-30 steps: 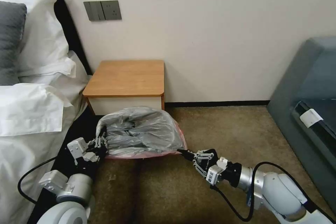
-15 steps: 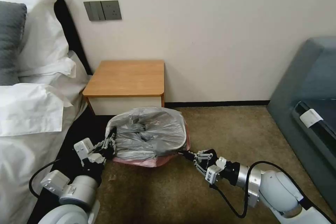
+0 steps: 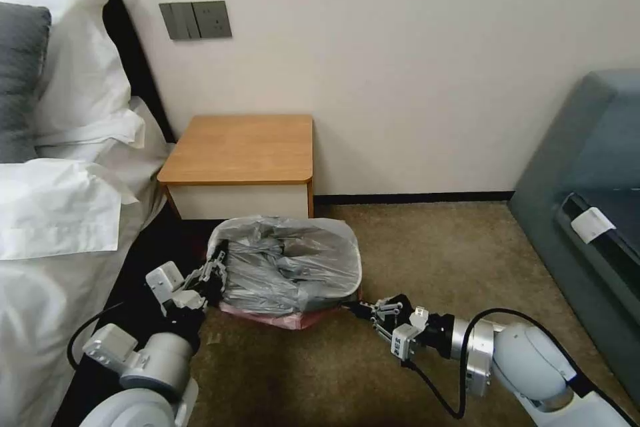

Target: Pick up the garbage bag from the table and place it over the trash can.

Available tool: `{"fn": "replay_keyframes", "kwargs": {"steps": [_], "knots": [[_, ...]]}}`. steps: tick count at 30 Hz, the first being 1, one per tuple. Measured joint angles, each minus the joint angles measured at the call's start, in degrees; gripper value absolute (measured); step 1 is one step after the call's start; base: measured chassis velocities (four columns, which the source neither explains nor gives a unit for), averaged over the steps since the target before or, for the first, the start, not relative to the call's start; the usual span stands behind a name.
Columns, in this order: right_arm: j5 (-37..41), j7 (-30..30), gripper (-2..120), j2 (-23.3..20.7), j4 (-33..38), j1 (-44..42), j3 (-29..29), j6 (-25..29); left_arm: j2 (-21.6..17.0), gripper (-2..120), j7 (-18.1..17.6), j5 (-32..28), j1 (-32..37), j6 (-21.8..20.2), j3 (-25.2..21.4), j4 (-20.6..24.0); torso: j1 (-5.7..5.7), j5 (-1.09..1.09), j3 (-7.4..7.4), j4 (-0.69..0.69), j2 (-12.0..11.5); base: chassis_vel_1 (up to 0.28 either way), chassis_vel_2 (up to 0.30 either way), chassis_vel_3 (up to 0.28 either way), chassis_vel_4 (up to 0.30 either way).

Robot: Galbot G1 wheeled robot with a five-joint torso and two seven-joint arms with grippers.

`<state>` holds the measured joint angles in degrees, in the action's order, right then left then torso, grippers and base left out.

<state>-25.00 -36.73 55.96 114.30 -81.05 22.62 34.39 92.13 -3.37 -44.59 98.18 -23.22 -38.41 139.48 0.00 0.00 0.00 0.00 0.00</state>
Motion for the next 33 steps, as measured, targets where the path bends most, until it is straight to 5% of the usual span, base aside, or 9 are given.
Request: {"fn": "replay_keyframes", "kwargs": {"steps": [11,25,33], "knots": [[1.88,1.28,5,0.31,1.12,-1.62,0.10,0.68,-0.27,10,-0.20,0.65,-1.29,-0.01,-2.25,-1.09,0.00,-0.01,0.00,0.00,0.00,0.000,0.000,0.000,0.000],[15.15,-6.63,56,-0.33,6.28,-4.52,4.22,1.64,-2.59,9,-0.83,3.61,-3.03,-0.53,-3.98,-4.00,0.00,-0.01,0.00,0.00,0.00,0.000,0.000,0.000,0.000],[28.46,-6.65,86,-1.13,10.32,-4.82,5.31,-5.12,-4.30,9,0.33,10.49,-3.06,1.06,-3.23,-5.97,0.00,0.00,0.00,0.00,0.00,0.000,0.000,0.000,0.000]]}}
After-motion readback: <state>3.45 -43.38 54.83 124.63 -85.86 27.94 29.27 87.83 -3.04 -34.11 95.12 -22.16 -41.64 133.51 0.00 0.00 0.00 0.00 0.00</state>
